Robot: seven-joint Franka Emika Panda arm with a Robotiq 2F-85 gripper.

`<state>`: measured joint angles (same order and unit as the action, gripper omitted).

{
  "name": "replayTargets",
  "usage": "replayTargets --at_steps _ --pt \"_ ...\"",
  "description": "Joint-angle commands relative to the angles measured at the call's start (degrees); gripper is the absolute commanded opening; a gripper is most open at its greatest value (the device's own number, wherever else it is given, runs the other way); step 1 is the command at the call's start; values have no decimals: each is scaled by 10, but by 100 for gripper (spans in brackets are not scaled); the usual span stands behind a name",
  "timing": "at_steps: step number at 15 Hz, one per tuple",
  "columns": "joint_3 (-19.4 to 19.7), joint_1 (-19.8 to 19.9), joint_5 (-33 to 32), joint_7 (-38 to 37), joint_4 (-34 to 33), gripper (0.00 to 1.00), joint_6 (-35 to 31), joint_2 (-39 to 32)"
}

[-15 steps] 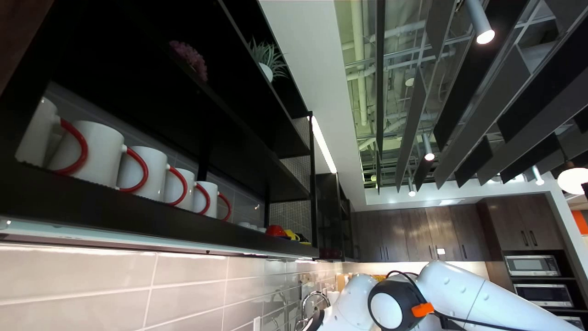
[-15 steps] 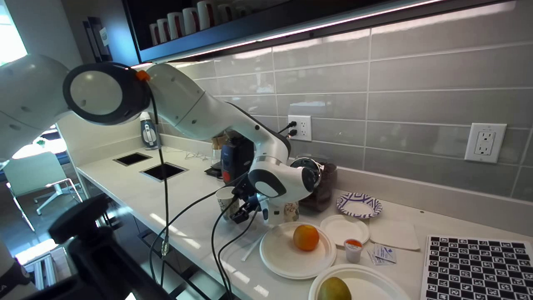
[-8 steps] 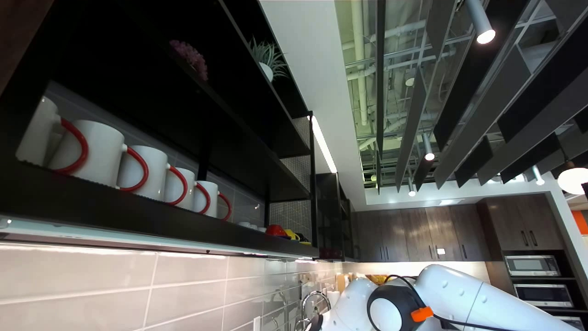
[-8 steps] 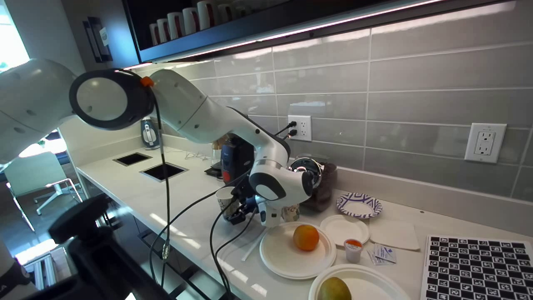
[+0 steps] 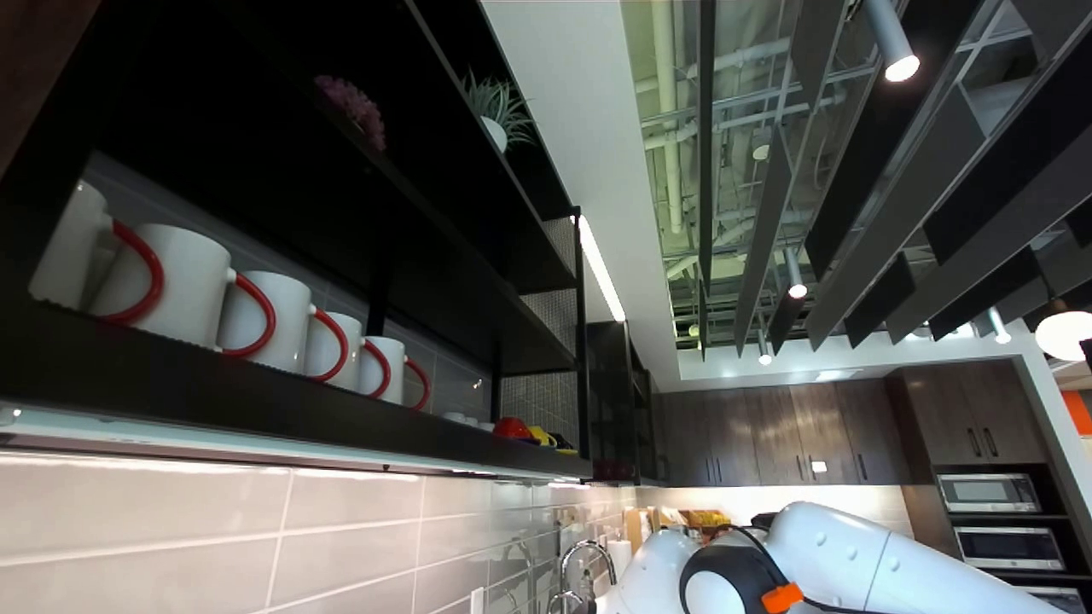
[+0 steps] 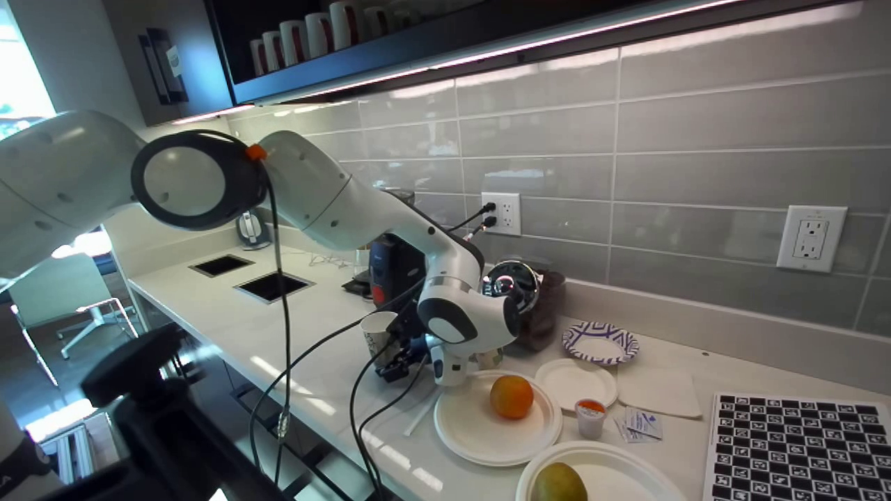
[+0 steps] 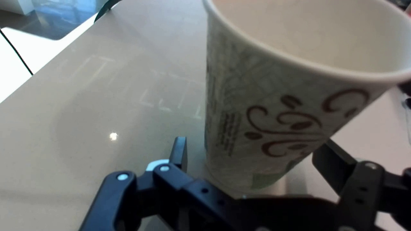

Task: Pick up the coffee cup on the left and put it on the bottom shelf.

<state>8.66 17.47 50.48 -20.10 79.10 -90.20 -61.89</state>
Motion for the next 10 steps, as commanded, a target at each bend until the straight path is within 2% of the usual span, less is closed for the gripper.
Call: replayTargets --at_steps 1,2,4,6,10 --pt "-4 -1 -15 -21 -52 86 18 -33" --pt "-4 -1 -16 -21 -53 82 20 -34" --pt "-5 -1 -16 -20 -58 67 23 -37" --pt "-5 1 -16 -20 -61 60 29 -39" --pt "-5 3 -14 -17 -66 58 34 -41"
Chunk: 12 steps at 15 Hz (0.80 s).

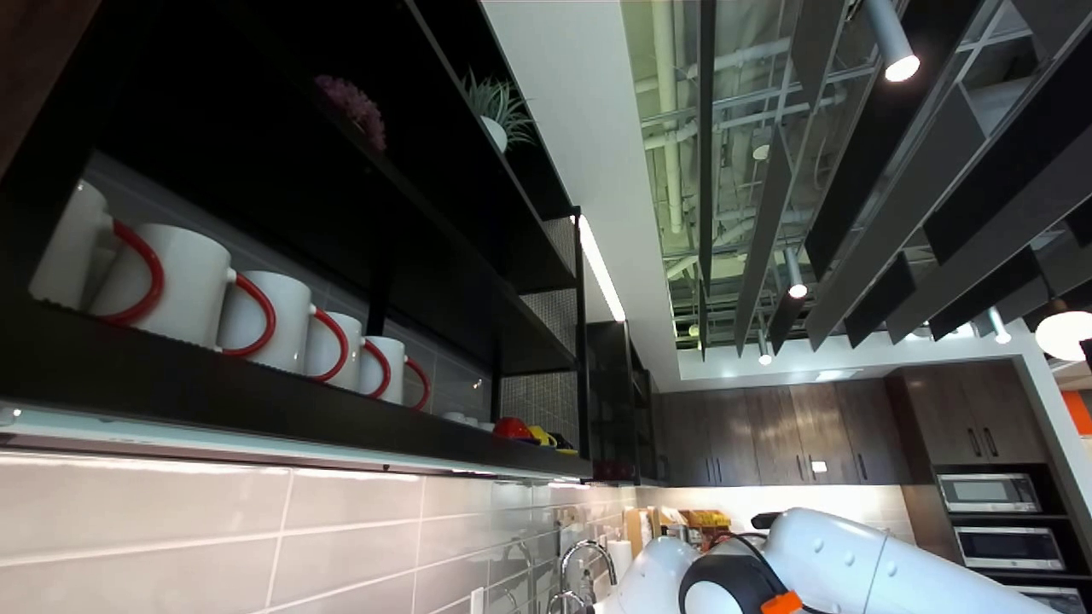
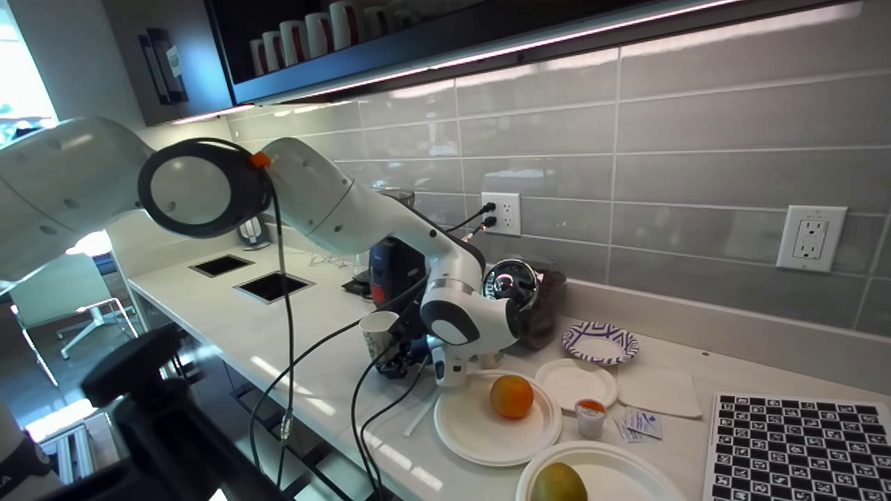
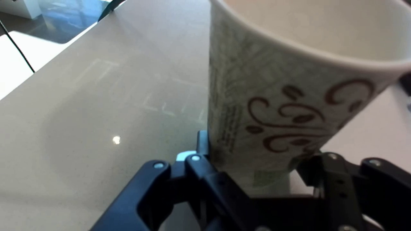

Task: Pick up the coffee cup on the left and put it on the bottom shelf.

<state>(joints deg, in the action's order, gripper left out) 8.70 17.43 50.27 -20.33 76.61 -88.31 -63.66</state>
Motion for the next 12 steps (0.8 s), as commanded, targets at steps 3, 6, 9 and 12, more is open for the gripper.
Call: replayTargets --at_steps 3,6,9,12 --pt "-4 3 -11 -9 -35 51 11 -15" --pt "0 2 -12 1 -18 43 5 2" --pt "7 -2 -18 10 2 42 -3 21" --pt "14 -7 -27 17 26 41 -11 44"
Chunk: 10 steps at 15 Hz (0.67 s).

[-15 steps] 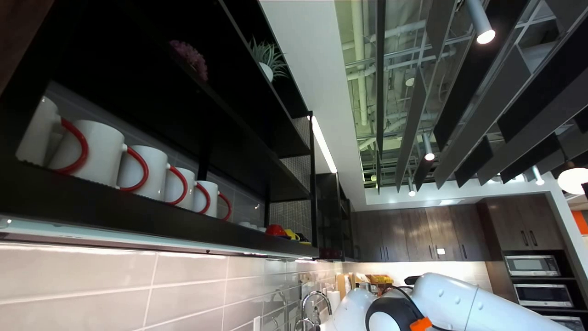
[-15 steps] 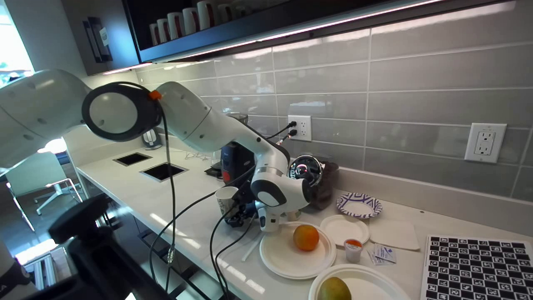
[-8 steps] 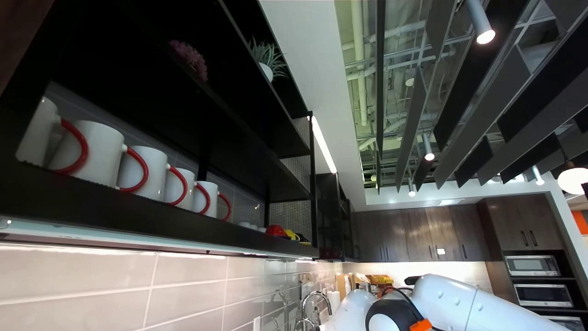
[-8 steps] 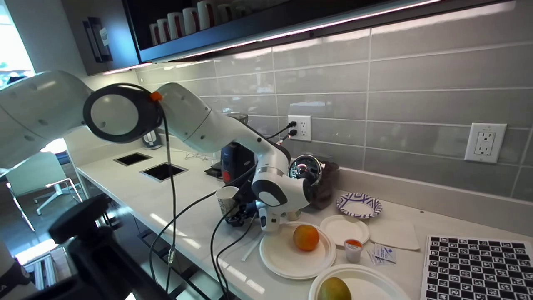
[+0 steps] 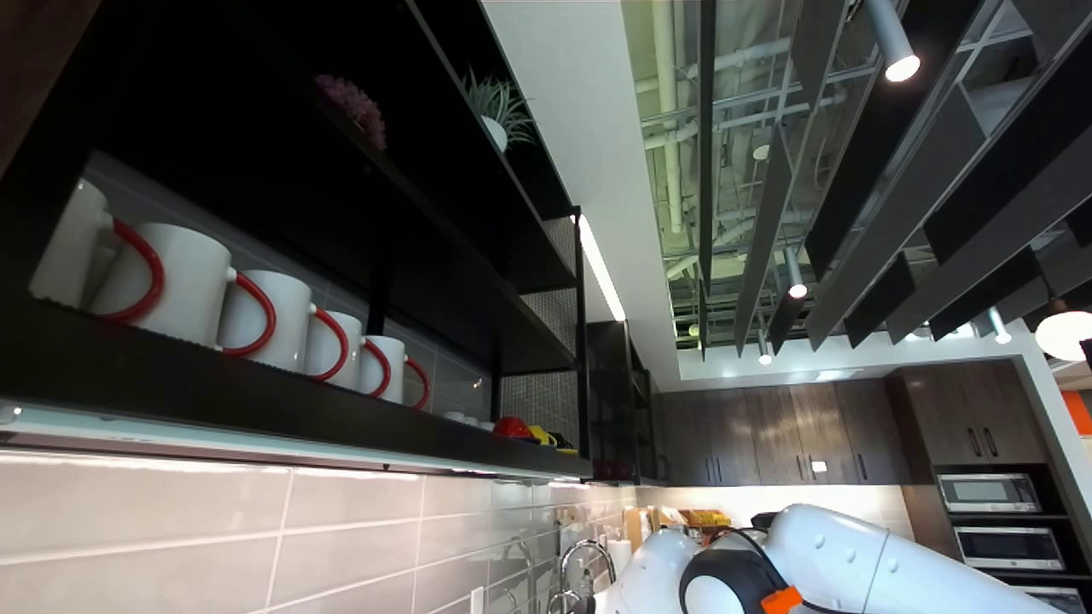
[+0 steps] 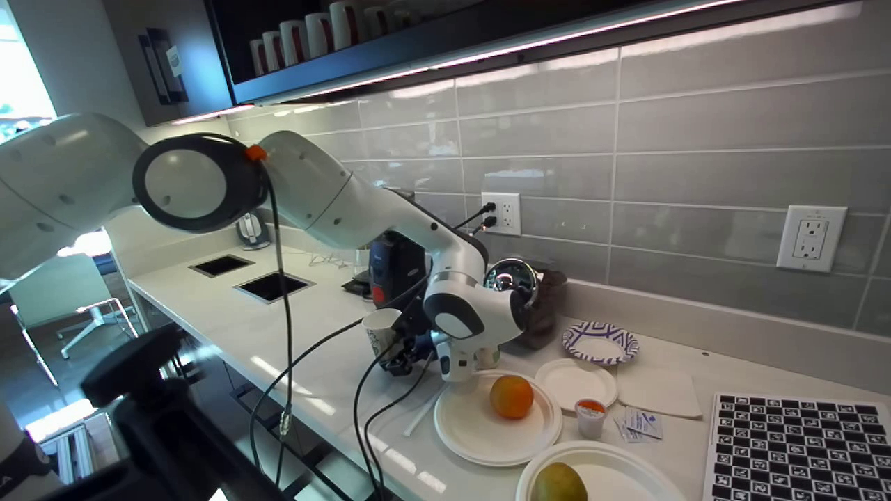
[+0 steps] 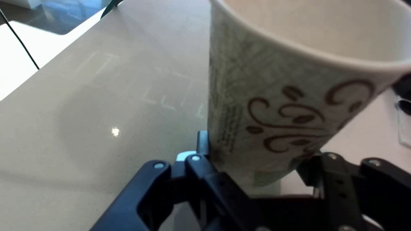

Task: Pick up the coffee cup on the left and put it on the bottom shelf.

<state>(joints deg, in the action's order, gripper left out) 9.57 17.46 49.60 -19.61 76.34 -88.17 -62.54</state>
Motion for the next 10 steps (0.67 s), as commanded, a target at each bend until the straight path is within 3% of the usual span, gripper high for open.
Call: replayTargets --at_steps 1,10 --pt "7 -9 -26 11 37 40 -16 42" --pt "30 -48 -94 8 177 38 -111 177"
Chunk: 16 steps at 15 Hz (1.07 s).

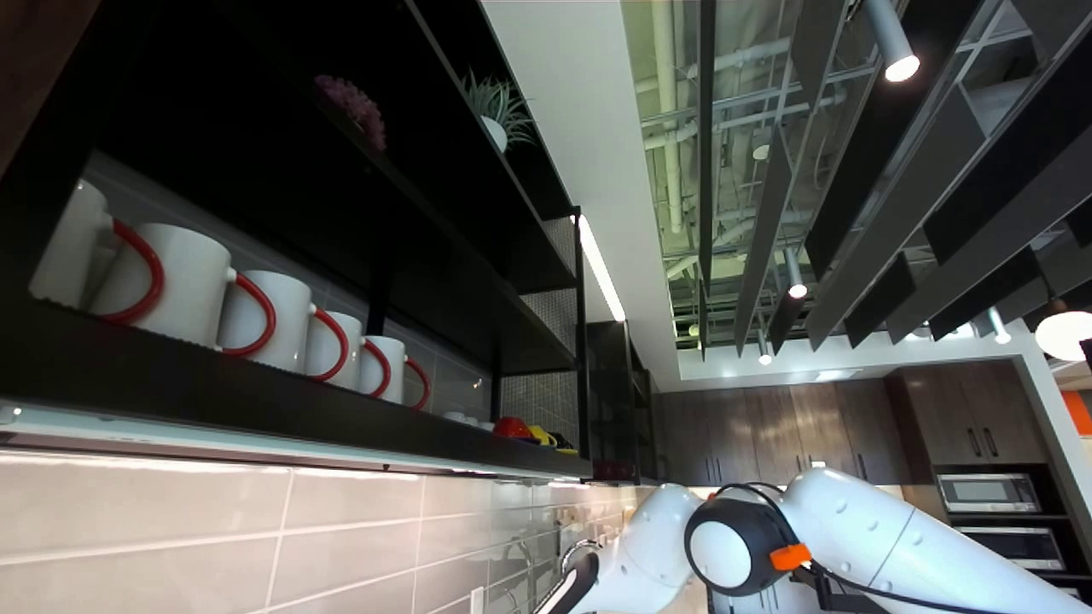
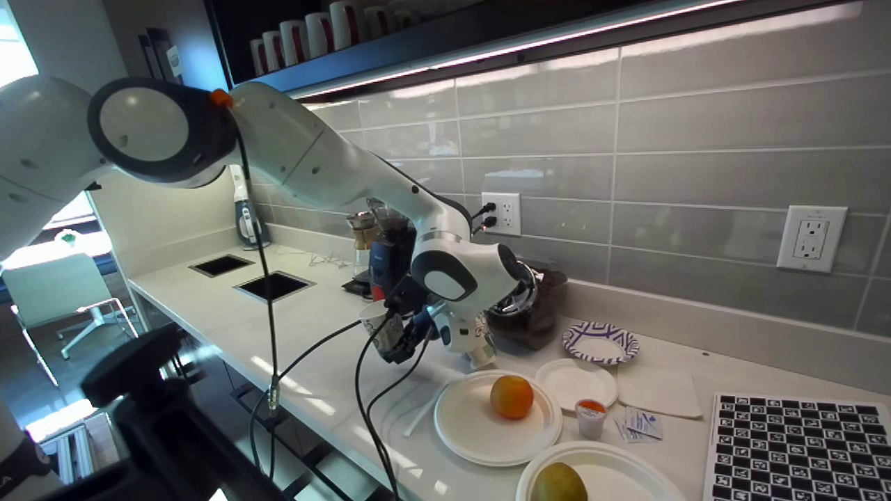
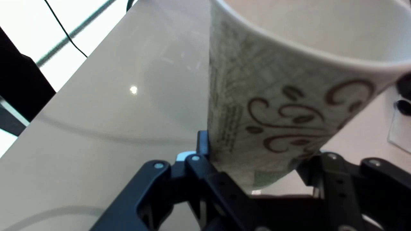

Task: Pick up the coffee cup on the left and put it on the bottom shelf.

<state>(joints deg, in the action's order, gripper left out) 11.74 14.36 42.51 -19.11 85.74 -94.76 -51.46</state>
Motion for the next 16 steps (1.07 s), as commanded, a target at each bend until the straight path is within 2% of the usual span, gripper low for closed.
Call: replayTargets --at_steps 1,8,14,15,16 --pt "11 -21 -29 2 102 38 -59 83" --pt "15 -38 -55 -3 228 38 -165 198" --pt "17 -64 -100 11 377 38 -359 342" --pt "-1 -38 -83 3 296 63 -302 268" --pt "-1 -41 -88 3 319 63 -326 291"
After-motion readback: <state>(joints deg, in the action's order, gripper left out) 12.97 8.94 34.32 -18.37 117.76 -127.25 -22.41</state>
